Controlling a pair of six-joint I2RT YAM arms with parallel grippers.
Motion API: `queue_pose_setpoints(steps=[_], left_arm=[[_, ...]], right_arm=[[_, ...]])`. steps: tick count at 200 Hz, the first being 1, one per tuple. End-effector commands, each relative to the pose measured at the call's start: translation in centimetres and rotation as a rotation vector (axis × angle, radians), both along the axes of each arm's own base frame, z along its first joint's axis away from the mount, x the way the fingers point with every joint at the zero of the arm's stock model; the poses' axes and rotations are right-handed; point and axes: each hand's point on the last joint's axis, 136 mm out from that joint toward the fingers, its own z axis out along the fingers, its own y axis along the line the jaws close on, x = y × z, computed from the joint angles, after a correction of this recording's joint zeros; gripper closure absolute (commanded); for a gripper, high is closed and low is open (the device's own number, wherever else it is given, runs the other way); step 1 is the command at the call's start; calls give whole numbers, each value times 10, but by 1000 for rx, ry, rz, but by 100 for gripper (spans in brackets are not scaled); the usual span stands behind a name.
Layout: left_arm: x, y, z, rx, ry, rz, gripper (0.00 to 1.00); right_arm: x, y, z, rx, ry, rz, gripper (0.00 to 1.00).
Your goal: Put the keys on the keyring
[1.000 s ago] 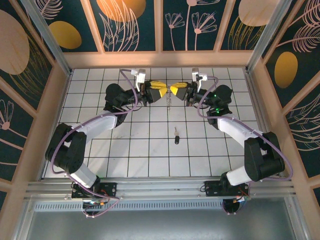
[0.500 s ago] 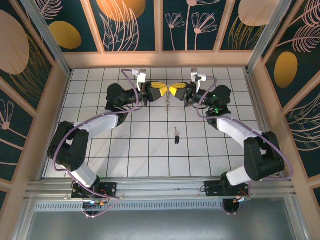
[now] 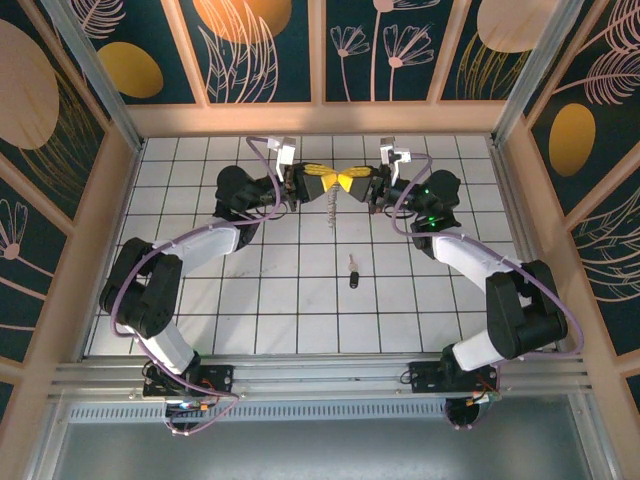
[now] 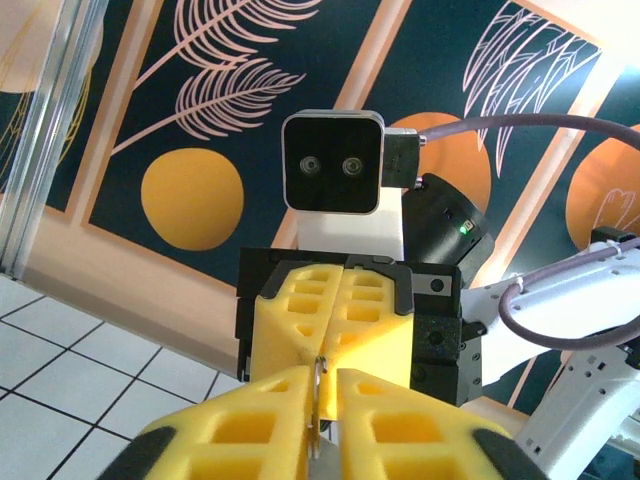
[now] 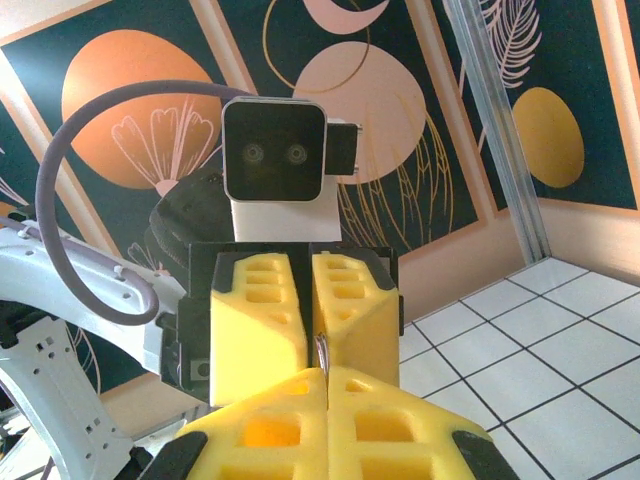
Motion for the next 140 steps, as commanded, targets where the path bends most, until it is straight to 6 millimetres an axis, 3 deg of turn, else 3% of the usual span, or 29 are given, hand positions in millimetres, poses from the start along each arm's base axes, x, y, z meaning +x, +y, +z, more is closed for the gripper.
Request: queue_pose_setpoints(steps=[1,22,100,140], left_arm=[[-5,2,14,-21,-63,-30,90],[-6,2,12,-18,-63,-34,91],[-8,4,9,-15,-65,-24,77],[-7,3,6,-11,-62,-27,86]], right_arm=[[-5,2,17,29,-76,10,100],[-3,2,15,26,-75,4,100],[1,-4,15,28,-72,-27,100],[0,-5,14,28,-71,-25,100]])
